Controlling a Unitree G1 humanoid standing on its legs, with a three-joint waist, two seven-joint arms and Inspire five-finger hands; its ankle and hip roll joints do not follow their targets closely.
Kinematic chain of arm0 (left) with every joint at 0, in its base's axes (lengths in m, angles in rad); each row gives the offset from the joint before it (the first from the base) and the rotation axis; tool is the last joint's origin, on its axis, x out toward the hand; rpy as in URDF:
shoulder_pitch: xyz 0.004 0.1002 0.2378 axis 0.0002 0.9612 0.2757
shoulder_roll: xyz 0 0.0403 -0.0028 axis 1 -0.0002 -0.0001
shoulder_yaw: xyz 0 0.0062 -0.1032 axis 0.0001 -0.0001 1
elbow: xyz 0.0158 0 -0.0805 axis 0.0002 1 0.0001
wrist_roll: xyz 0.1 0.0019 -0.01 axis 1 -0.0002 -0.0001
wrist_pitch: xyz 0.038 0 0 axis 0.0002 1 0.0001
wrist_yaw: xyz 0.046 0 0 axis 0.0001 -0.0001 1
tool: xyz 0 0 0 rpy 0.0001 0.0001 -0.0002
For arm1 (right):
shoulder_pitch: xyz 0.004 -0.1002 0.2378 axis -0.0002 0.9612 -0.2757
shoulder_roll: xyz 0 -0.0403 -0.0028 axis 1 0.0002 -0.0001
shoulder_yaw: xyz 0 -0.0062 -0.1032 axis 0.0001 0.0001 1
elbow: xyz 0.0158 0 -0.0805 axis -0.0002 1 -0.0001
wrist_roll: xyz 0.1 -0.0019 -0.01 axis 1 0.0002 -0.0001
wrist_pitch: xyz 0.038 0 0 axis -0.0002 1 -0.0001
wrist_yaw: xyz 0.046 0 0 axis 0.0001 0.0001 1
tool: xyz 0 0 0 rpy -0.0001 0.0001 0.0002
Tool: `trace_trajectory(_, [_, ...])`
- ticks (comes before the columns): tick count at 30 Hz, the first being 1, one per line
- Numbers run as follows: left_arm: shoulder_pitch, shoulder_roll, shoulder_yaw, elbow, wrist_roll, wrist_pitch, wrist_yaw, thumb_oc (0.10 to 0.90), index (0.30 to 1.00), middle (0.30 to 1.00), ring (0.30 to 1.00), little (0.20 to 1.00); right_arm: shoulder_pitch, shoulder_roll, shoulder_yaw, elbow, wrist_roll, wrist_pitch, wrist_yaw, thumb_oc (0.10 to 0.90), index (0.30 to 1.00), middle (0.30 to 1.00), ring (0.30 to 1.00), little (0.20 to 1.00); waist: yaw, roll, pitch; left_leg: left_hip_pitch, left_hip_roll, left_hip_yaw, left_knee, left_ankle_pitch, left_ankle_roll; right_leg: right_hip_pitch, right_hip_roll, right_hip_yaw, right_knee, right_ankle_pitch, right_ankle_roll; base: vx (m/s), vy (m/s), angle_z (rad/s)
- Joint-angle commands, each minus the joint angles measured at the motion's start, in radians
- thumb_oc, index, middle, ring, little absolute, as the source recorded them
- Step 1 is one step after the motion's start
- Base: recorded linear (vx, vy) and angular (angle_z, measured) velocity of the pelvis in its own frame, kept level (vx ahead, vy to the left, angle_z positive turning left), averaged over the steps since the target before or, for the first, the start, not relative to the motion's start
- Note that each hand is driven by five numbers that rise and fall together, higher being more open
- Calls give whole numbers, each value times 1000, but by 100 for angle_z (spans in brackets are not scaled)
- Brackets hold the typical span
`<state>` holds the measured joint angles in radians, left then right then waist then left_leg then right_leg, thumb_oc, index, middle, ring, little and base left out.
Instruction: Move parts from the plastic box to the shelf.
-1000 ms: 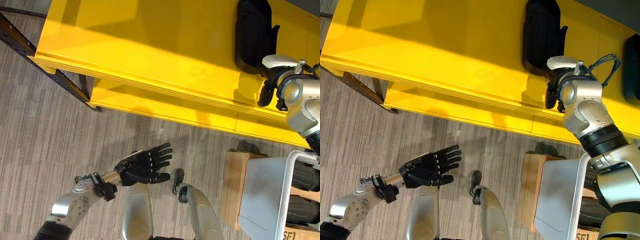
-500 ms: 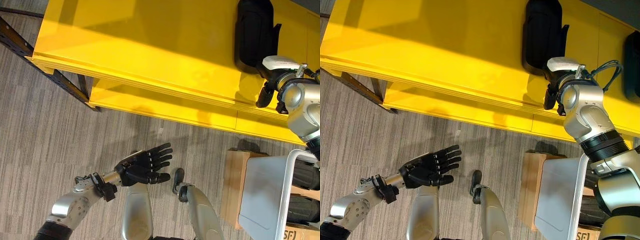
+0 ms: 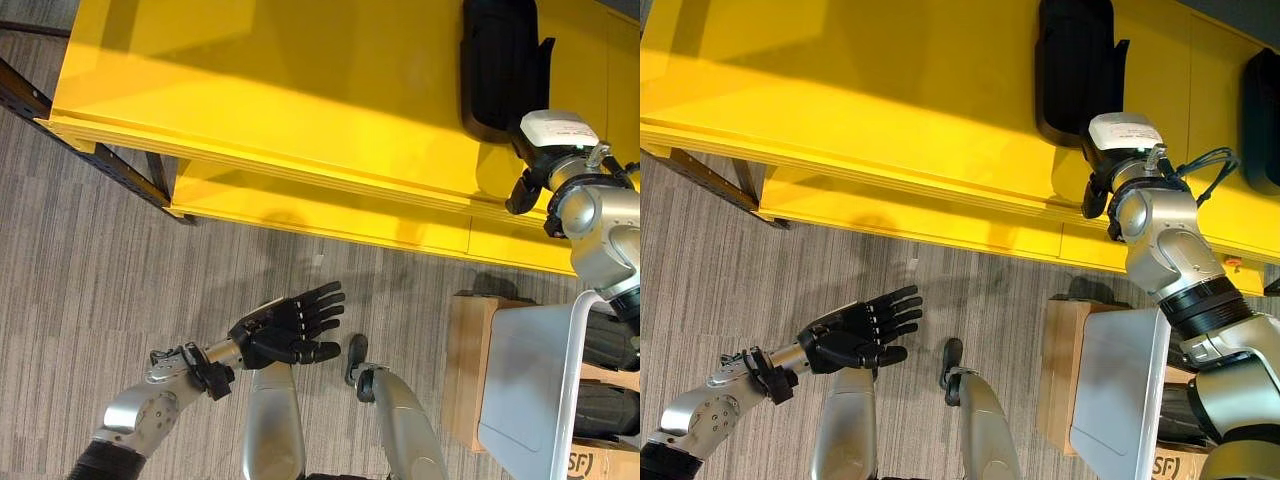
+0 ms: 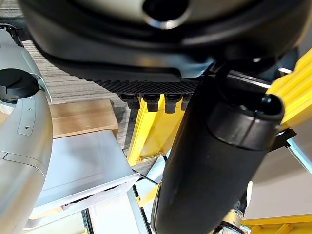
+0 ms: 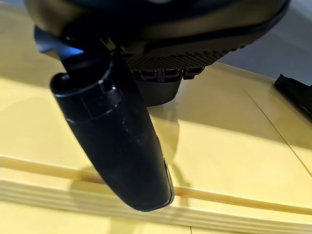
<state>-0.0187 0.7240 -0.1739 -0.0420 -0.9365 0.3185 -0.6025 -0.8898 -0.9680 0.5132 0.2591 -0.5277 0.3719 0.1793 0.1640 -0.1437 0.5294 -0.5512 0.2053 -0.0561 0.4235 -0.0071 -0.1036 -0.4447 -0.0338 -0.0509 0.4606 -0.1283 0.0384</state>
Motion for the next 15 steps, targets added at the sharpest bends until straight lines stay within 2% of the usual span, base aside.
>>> trace_trajectory(1, [30, -62, -13, -123, -79, -74, -46, 900, 1000, 1000, 1000, 1000, -18, -103, -140, -98, -62, 31, -64, 900, 1000, 1000, 1000, 1000, -27, 36, -42, 21, 55, -29, -72, 28, -8, 89, -62, -14, 73, -98, 21, -13, 21, -3])
trace_trajectory(9, [34, -74, -16, -129, -86, -71, -51, 900, 1000, 1000, 1000, 1000, 29, -103, -176, -173, -99, 34, -103, 900, 1000, 1000, 1000, 1000, -41, 38, -46, 27, 58, -20, -72, 25, -8, 83, -65, -8, 79, -99, 19, -8, 10, -1])
trace_trajectory(15, [40, -85, -16, -139, -97, -68, -51, 900, 1000, 1000, 1000, 1000, 43, -116, -206, -269, -95, 52, -80, 900, 1000, 1000, 1000, 1000, -54, 42, -47, 28, 54, -11, -65, 15, -5, 70, -67, -3, 85, -97, 20, -13, 26, -5])
